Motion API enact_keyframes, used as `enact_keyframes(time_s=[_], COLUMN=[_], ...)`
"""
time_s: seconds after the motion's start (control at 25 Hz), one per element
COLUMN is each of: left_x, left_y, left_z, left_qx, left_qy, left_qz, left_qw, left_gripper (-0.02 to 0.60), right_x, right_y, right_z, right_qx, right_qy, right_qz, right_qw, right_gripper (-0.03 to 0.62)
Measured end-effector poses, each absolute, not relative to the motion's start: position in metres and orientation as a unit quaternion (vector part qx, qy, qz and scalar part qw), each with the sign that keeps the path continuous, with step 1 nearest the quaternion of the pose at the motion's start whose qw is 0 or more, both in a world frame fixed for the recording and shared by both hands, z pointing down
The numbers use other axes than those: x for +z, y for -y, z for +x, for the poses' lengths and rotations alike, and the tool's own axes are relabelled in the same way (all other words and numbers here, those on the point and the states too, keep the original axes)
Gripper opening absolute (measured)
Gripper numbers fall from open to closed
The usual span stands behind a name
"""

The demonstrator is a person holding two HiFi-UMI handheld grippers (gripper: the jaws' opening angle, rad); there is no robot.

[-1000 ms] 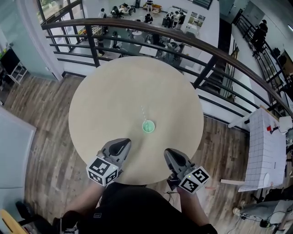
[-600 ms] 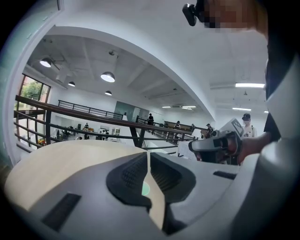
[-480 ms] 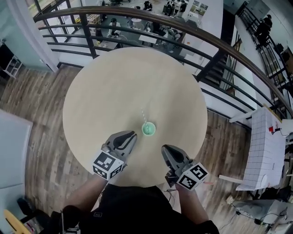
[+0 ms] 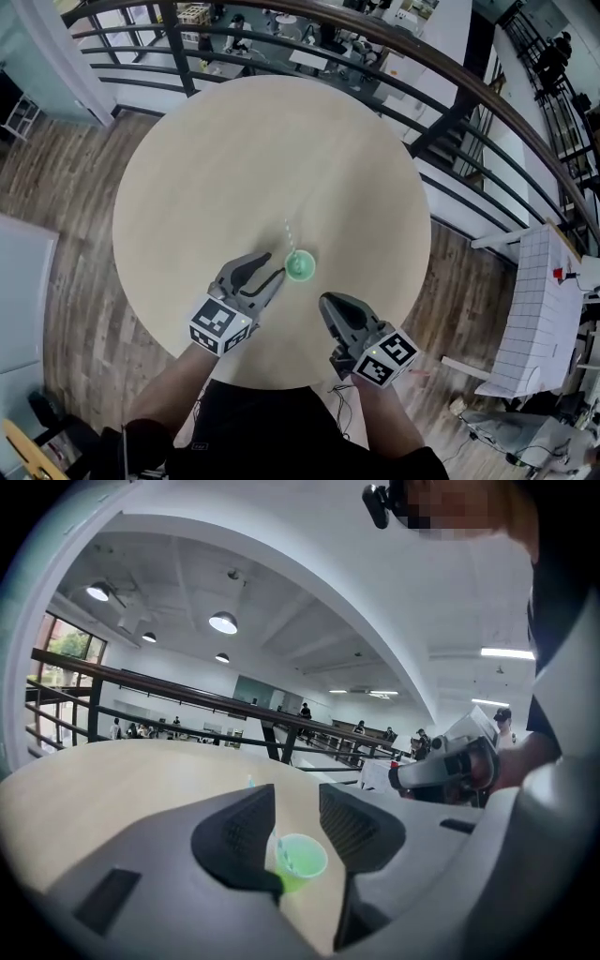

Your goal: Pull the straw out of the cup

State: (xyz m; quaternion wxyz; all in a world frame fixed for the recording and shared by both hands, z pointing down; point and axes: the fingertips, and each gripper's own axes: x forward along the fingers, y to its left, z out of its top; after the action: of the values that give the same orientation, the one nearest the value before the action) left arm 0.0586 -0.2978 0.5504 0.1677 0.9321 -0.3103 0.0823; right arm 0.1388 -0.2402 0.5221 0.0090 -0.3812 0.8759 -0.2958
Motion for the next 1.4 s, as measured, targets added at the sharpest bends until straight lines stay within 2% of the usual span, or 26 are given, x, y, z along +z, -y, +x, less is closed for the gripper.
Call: enact_keyframes(time_s=[0.68, 1.28, 1.4], left_x=[0.64, 0.668, 0.666], left_y=[0.322, 0.336, 0.34], left_z=[0.089, 0.114, 0.114], left_qx=[0.106, 0.094, 0.083], left_qy=[0.267, 0.239, 0.238], left_qz=[0.937, 0.936, 0.933], left_qw=[0.197, 0.241, 0.256], left_gripper=[0.209, 0.207, 0.179], right_x=[0.587, 0.603, 0.6], right_y=[0.261, 0.266, 0.265], right_z=[0.135, 0.142, 0.145], right_qx=[-0.329, -0.331, -0.333], right_qy=[-0.87, -0.867, -0.865], right_qz=[-0.367, -0.372, -0.376], right_qw=[-0.007, -0.006, -0.004], right_gripper=[0.023, 0.023, 0.023])
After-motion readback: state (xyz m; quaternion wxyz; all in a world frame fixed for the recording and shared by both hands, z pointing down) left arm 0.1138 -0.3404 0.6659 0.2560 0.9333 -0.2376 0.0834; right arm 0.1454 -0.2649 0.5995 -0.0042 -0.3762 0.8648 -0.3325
